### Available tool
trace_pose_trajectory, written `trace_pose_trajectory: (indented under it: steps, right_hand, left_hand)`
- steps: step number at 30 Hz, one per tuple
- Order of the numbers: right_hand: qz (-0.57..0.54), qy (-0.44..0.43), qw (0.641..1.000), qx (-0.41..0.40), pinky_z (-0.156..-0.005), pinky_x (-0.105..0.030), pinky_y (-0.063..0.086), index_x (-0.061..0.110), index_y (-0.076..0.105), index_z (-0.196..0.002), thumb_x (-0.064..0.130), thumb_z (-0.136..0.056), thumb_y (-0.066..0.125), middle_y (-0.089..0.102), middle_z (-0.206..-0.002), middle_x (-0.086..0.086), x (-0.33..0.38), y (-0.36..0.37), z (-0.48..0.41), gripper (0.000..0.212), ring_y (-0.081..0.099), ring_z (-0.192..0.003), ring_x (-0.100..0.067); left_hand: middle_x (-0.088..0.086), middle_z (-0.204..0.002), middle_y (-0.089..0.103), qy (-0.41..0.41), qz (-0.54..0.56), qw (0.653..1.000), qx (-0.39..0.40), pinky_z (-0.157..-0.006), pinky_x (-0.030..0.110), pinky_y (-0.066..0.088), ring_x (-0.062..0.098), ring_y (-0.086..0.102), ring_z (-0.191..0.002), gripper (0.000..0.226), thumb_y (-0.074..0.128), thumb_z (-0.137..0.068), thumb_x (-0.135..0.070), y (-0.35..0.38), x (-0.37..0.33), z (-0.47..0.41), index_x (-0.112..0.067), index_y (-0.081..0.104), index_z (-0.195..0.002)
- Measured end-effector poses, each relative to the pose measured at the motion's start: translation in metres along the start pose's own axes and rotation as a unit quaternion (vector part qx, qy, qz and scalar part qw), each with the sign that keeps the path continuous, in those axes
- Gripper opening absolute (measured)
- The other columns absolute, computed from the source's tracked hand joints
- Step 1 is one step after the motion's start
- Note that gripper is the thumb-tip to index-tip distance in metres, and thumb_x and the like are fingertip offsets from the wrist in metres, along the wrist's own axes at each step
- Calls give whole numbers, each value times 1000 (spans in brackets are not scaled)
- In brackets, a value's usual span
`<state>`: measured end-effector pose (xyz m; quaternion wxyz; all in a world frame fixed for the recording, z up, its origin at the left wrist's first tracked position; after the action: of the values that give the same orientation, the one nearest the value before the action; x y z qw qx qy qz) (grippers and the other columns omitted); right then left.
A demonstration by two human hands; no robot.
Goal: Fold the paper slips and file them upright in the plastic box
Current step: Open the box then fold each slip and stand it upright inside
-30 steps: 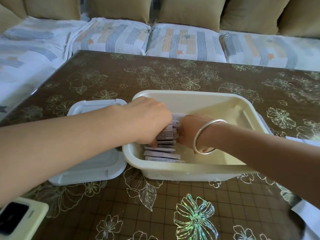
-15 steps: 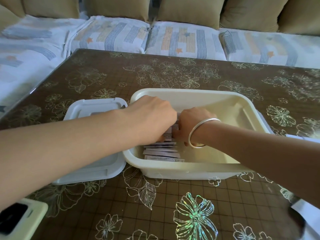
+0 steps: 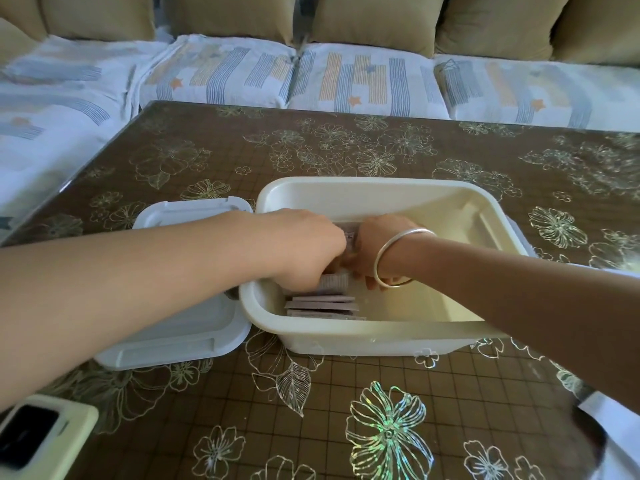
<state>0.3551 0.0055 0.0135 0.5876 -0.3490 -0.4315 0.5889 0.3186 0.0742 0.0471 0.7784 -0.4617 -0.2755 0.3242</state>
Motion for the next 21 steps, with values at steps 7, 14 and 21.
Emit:
trace_pose_trajectory:
  steps: [7, 14, 21]
  right_hand:
    - [-118, -19, 986, 116, -47, -17, 49, 7, 71, -90, 19, -90, 64, 75, -76, -3, -2, 8, 10, 15, 65, -50, -12]
    - [-171, -82, 981, 46, -41, -12, 42, 16, 72, -93, 17, -92, 61, 74, -76, 4, -8, -38, 50, 11, 69, -60, -12]
    - [-256, -125, 888, -361, -55, -14, 43, 25, 71, -84, 20, -89, 63, 65, -59, 8, -61, -110, 171, 11, 60, -58, -8]
  left_hand:
    - [-5, -72, 51, -23, -80, 991, -108, -59, 30, 35, 23, 52, -74, 7, 64, -85, -21, -29, 3, 13, -24, 58, -85]
    - [-9, -92, 66, -13, 72, 986, -152, -75, 33, 50, 17, 63, -89, 9, 64, -89, -40, -58, 4, 37, -32, 66, -91]
    - [-11, -78, 70, 39, 299, 906, -298, -74, 31, 49, 9, 62, -77, 10, 67, -89, -32, -92, -53, 67, -24, 73, -87]
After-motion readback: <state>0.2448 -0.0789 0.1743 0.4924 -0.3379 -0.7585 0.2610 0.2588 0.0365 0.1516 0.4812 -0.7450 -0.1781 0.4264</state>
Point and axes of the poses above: each hand's wrist, its own z-axis away from the middle knuckle, its own y-axis out of the palm, x = y × z, the point moved 10 cm from there along -z, towards the middle knuckle
